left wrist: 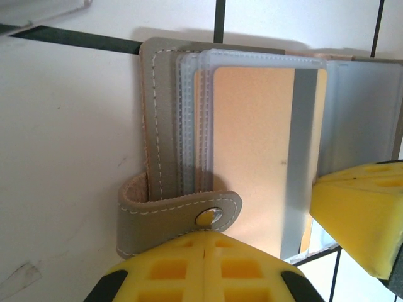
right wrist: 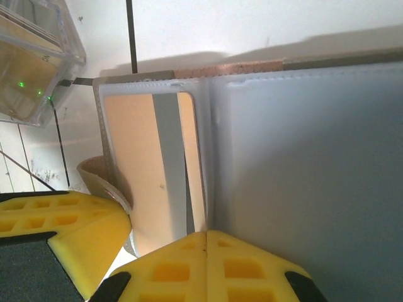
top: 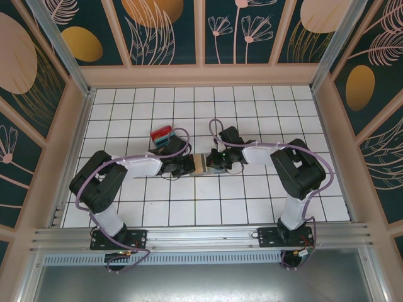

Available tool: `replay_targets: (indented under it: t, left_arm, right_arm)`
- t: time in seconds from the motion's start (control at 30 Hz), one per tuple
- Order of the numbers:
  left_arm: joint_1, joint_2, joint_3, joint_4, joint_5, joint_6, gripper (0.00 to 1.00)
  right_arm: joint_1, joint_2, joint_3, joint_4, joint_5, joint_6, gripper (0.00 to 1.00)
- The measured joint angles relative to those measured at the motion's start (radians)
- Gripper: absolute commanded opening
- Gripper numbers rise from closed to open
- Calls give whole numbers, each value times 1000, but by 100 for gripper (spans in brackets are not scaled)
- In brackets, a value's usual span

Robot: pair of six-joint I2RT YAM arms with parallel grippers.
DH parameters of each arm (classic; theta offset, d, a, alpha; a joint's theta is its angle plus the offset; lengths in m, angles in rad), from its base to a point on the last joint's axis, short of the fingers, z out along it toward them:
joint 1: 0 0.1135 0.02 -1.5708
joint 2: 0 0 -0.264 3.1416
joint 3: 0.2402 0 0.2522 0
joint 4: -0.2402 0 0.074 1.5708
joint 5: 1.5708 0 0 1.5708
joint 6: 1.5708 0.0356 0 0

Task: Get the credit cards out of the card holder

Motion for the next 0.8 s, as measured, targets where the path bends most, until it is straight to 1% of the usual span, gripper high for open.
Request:
replay_targets:
  t: [0.23, 0.4, 0.47, 0.5, 0.8]
  left_arm:
    - [-1, 4, 4, 0, 0, 1, 0]
    - [-1, 4, 5, -1, 0, 2, 0]
    - [-1, 4, 5, -1, 1, 2, 0]
    - [-1, 4, 5, -1, 1, 2, 0]
    - [-1, 3, 5, -1, 1, 6, 0]
  right_arm:
    - [-37, -26, -31, -1, -2, 0, 0]
    - [-40, -31, -35, 0, -3, 0, 0]
    - [-40, -31, -35, 3, -4, 0, 11]
    - [-40, -31, -35, 6, -4, 0, 14]
    - [-35, -31, -24, 15, -11, 0, 14]
